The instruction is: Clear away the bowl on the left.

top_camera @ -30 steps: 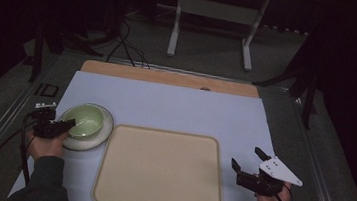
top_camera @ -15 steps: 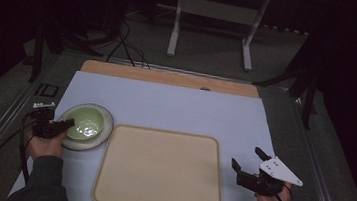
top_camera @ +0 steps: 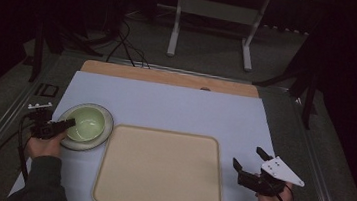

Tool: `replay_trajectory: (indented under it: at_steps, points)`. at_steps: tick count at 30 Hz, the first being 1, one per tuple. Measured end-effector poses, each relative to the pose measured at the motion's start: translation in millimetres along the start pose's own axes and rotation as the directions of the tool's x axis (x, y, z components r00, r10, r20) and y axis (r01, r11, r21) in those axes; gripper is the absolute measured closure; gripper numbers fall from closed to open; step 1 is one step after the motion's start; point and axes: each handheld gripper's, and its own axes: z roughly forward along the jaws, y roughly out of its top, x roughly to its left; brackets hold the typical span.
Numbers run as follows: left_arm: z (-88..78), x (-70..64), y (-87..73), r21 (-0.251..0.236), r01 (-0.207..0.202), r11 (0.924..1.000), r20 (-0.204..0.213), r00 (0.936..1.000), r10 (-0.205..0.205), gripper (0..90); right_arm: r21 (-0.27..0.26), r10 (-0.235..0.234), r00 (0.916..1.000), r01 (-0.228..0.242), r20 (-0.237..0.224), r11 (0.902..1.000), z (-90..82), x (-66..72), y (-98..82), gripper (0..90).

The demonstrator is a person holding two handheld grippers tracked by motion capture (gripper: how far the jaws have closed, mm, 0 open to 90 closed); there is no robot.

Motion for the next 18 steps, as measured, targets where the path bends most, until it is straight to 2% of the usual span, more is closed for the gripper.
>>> replay_trajectory:
  at_steps: [11,17,18]
  points:
    - [-10.7,-2.2,1.3,-0.066,0.016,0.9977,0.036,0.9993,-0.014,81.7,-0.006,0.001,1.0,-0.001,0.004,1.0,-1.3,-1.4,0.0,13.4]
    - [-17.2,-4.9,2.3,-0.091,0.016,0.9957,0.051,0.9986,-0.011,81.6,-0.009,0.002,1.0,-0.002,0.005,1.0,-1.8,-1.8,0.1,13.4]
    - [-18.4,-6.1,2.9,-0.096,0.005,0.9954,0.049,0.9988,0.0,81.6,-0.01,0.002,1.0,-0.002,0.005,1.0,-1.9,-1.9,0.1,13.4]
